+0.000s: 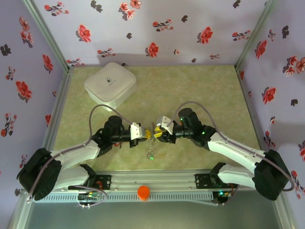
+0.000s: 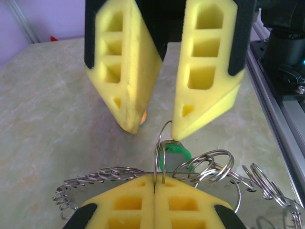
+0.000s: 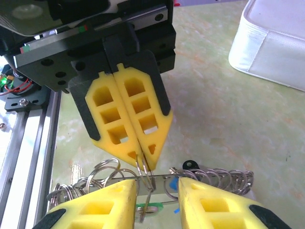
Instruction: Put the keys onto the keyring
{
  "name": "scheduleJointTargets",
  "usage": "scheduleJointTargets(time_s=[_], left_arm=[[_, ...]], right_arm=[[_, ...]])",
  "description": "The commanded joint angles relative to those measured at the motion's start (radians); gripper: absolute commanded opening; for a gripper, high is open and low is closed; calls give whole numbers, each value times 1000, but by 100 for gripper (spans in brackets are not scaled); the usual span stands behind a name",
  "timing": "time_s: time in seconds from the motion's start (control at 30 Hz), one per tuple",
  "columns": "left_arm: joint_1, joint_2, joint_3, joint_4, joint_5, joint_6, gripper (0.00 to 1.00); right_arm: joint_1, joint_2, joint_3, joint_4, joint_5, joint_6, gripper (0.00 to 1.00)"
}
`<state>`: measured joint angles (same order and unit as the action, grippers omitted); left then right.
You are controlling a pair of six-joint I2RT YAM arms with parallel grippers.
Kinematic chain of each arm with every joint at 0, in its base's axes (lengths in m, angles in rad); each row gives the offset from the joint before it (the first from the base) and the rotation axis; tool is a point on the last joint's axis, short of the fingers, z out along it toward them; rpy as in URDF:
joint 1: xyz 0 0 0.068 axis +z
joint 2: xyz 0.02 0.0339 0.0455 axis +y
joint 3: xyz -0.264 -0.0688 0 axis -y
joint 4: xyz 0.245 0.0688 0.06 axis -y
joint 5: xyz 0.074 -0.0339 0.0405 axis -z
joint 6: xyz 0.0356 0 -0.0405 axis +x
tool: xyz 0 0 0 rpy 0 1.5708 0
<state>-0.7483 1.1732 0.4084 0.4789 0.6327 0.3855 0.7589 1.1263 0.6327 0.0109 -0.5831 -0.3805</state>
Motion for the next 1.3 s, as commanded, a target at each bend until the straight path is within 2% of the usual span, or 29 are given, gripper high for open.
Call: scheduleJointTargets(time_s=[0.0,0.17,0.47,0.63,0.7,0.77,0.83,1.07,1.27], left_arm=[[-6,6,-9,114,30,-43,0],[-6,6,-10,117,32,-44,0],[-6,-3,-14,123,43,-47,0],[-7,-2,-5,101,44,-41,0],[-6,-9,-1,79,20,-35,17],[-7,-22,9,21,4,-4,26],[-6,-33,35,-70,-11,34,29],[-7,-55,93,-198,-11,100,28],[-15,-45,114,-244,0,137,23]], right_arm=[[-6,14,-10,31,-51,25,29],[-6,9,-12,28,-51,29,27],[-6,49,10,27,-52,17,16],[-6,52,14,46,-56,20,4],[-6,48,25,31,-49,12,0],[-6,44,39,0,-44,0,0],[-4,41,55,-35,-37,-20,0],[30,80,139,-223,22,-149,0],[63,108,189,-268,56,-189,0]])
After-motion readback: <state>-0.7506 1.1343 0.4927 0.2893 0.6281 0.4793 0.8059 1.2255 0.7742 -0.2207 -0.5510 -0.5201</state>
